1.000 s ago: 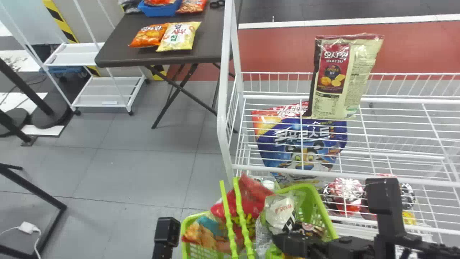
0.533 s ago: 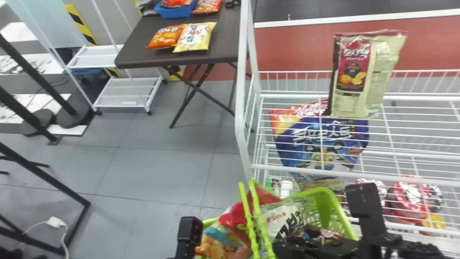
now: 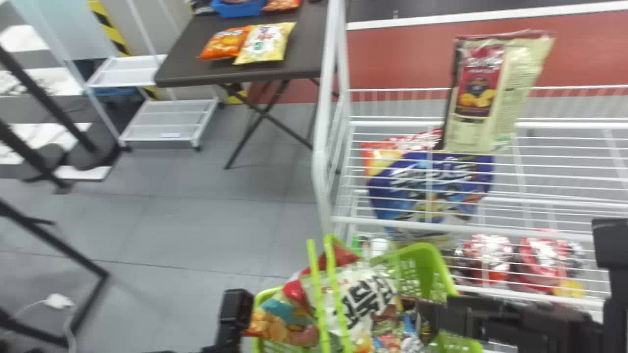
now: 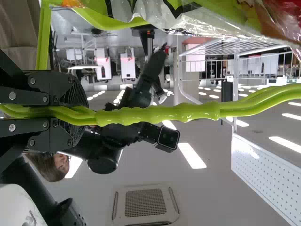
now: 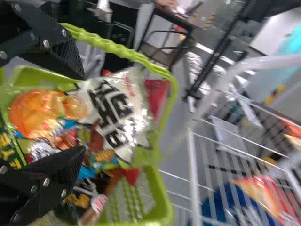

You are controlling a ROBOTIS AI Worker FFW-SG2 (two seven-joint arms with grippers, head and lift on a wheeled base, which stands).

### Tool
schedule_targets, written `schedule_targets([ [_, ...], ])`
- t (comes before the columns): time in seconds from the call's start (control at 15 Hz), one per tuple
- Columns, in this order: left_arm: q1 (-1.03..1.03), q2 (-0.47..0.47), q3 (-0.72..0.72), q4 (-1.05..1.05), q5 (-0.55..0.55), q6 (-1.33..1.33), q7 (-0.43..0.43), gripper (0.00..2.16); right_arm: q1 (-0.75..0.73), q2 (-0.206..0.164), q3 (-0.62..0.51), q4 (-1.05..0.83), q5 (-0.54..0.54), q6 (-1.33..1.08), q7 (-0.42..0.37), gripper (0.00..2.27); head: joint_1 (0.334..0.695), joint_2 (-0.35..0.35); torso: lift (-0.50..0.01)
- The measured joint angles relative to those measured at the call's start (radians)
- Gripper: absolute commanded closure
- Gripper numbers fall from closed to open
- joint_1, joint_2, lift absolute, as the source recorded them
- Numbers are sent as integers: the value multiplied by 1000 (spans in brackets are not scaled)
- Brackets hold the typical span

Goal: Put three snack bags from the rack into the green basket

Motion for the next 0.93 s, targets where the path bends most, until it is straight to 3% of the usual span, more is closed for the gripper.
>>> schedule_targets([
  [0.07, 0, 0, 0, 1, 0, 0, 0, 2148, 7, 6, -27, 10, 27, -91, -12, 36, 695, -42, 0],
  [0.33, 2, 1, 0, 8, -2, -2, 0, 2148, 82, 18, 33, 177, 307, -812, -193, 39, 695, -205, 0],
  [0.47, 2, 1, 0, 11, -3, -3, 0, 2148, 97, 20, 57, 281, 383, -1017, -231, 39, 695, -248, 0],
  [0.93, 1, 4, 0, 16, -9, -3, 0, 2148, 174, 25, 54, 388, 394, -1284, -254, 49, 695, -285, 0],
])
